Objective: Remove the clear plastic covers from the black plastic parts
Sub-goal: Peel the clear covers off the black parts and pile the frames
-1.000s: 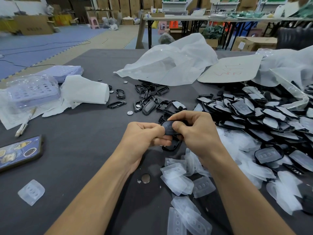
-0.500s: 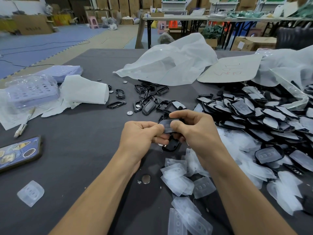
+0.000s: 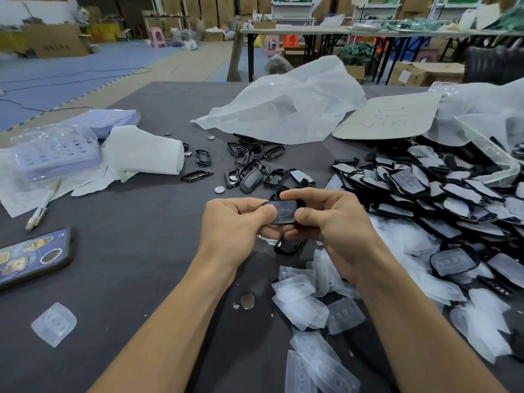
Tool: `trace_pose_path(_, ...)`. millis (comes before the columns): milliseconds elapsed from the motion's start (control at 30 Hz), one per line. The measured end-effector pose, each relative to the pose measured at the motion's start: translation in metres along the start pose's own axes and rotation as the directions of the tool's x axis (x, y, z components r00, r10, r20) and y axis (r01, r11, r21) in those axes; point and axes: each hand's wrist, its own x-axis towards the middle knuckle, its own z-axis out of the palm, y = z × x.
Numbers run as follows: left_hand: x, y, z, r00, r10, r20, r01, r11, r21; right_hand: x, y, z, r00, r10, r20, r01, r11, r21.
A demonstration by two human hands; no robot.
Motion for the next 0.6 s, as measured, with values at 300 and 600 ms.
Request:
trace_pose_path(300,0.0004,-0.0022,0.0003,0.998,0.047,0.032,-0.048,0.998,0.049,-0.0003,0.0038,0.0072,0.988,-0.081,-0.134,0.063,0.989,-0.136)
trace_pose_path(600,0.0018,-0.0044,0.0025,0.999,-0.004,-0.047,0.006,0.999,0.037,-0.0031,0.0041,0.0029,0.959,-0.237,-0.153,0.139,0.870,-0.474)
